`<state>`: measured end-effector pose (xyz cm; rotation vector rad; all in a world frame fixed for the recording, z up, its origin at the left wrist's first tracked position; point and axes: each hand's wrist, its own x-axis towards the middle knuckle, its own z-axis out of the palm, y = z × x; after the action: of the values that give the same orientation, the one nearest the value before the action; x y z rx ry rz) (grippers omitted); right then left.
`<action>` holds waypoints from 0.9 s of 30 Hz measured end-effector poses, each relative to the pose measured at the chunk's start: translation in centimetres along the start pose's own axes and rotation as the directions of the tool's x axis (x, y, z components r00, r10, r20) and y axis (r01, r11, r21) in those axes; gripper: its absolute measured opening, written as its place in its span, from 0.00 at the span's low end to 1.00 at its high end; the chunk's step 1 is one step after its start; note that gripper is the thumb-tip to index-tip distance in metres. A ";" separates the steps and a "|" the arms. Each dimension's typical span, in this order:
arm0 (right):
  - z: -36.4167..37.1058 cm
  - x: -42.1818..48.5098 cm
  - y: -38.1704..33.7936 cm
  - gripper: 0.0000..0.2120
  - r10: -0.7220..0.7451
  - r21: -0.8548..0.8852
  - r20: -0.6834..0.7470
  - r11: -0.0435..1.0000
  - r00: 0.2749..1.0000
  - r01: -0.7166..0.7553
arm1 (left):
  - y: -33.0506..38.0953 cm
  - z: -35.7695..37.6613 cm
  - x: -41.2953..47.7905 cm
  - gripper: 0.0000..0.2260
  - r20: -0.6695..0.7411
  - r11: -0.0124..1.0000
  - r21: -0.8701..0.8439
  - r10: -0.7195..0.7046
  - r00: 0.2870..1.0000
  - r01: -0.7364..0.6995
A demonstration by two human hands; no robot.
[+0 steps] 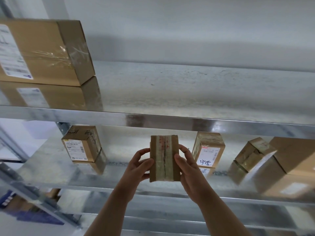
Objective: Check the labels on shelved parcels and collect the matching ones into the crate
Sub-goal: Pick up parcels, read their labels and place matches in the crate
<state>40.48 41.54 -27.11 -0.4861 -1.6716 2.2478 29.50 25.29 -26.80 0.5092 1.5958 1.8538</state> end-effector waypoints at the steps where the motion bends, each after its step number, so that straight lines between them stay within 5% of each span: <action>1: 0.0 0.0 0.0 0.23 0.001 -0.003 0.002 1.000 1.000 -0.001 | -0.1 0.0 0.1 0.23 -0.002 1.000 0.000 -0.003 1.000 0.003; 11: -0.2 -0.1 -0.7 0.25 0.014 -0.038 0.019 0.999 1.000 -0.013 | -0.1 0.1 0.4 0.23 0.002 1.000 0.010 -0.005 1.000 0.005; 18: -0.9 -0.5 -2.2 0.23 0.001 -0.228 0.126 0.973 0.992 0.028 | 1.0 -1.7 0.7 0.29 0.193 0.990 0.137 -0.059 0.979 0.033; 23: -1.3 -0.4 -2.7 0.36 0.064 -0.093 0.154 0.994 0.986 -0.050 | 0.8 -2.3 1.2 0.43 0.239 0.987 0.145 0.034 0.971 -0.070; 27: -1.0 -0.4 -2.3 0.15 0.036 0.011 0.096 0.999 0.995 -0.038 | 0.6 -2.5 1.5 0.49 0.286 0.990 0.144 -0.039 0.957 -0.003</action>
<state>41.39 42.85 -25.15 -0.4159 -1.7055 2.3414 26.60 24.43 -26.82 0.7879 1.5335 1.5744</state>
